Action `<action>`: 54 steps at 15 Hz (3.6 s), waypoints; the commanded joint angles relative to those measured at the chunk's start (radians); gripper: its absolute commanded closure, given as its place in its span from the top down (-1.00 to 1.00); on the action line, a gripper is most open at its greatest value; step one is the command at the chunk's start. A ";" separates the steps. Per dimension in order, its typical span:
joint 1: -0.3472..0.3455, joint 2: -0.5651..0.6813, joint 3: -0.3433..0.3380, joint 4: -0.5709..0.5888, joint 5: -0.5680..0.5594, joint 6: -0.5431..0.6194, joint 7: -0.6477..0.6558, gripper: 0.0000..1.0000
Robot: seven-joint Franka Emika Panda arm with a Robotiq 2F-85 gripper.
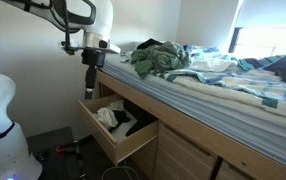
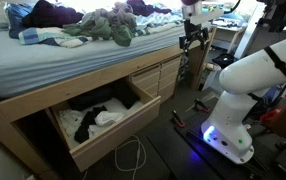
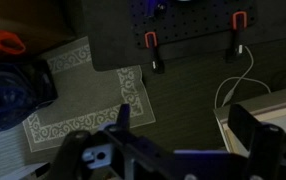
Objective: Remove the white cloth from the drawer and put it on the bed
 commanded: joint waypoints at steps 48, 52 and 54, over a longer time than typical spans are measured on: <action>0.386 0.492 0.241 0.309 0.371 0.108 -0.033 1.00; 0.385 0.492 0.238 0.301 0.379 0.127 -0.030 1.00; 0.388 0.510 0.244 0.301 0.383 0.163 -0.028 1.00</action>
